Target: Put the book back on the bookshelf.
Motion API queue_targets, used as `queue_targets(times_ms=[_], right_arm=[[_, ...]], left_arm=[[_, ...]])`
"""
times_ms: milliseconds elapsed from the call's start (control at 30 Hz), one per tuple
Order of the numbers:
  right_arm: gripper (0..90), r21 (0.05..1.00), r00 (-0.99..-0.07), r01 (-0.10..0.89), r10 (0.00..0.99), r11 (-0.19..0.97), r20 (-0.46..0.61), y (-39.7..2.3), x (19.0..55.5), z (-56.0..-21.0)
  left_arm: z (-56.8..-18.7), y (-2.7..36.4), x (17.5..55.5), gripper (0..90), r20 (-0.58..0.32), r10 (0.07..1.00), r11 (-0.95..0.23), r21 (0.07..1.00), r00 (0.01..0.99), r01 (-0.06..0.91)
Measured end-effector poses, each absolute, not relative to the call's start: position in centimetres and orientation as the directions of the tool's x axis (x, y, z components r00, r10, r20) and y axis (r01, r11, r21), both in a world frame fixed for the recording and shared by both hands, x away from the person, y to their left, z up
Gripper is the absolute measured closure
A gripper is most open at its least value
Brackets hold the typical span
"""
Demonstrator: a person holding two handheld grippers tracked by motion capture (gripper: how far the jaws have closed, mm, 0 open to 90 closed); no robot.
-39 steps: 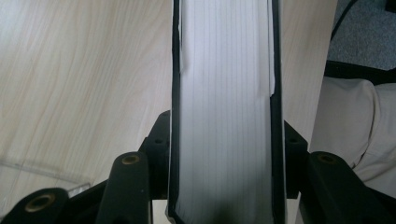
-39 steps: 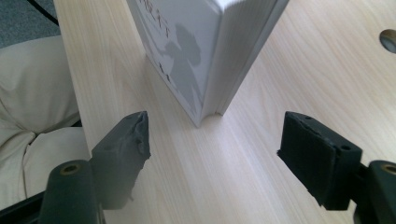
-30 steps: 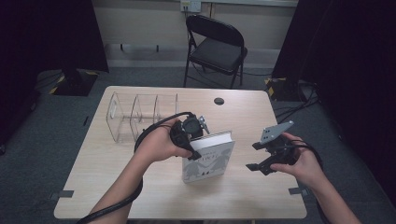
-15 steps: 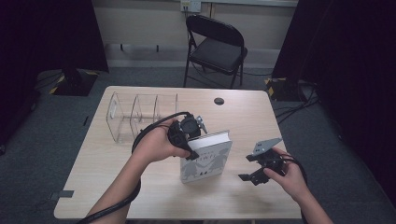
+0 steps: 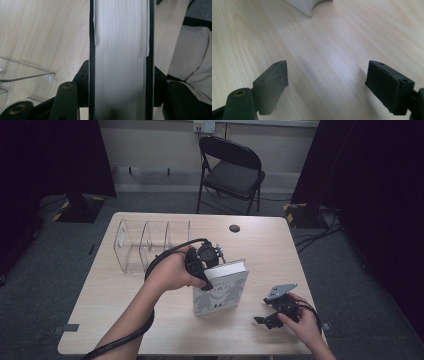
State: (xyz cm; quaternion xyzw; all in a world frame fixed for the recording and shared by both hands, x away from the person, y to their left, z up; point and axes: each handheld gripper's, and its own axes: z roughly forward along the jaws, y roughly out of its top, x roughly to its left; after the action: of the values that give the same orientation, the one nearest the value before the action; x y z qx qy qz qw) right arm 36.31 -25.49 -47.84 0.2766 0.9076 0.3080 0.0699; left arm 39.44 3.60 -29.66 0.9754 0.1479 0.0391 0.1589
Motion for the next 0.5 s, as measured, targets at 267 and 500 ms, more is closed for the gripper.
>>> queue_targets(times_ms=[267, 500], right_arm=[[12.2, 0.63, -0.834, 0.431, 0.552, 0.646, 0.004, -25.2, 35.2, -48.9], [11.3, 0.694, -0.819, 0.413, 0.574, 0.59, -0.002, -25.6, 34.6, -49.6]], left_arm=[[-30.2, 2.5, 39.7, 40.0, 0.068, 0.328, -0.91, 0.291, 0.942, 0.296], [-31.4, 1.5, 40.3, 35.7, 0.048, 0.319, -0.927, 0.222, 0.947, 0.301]])
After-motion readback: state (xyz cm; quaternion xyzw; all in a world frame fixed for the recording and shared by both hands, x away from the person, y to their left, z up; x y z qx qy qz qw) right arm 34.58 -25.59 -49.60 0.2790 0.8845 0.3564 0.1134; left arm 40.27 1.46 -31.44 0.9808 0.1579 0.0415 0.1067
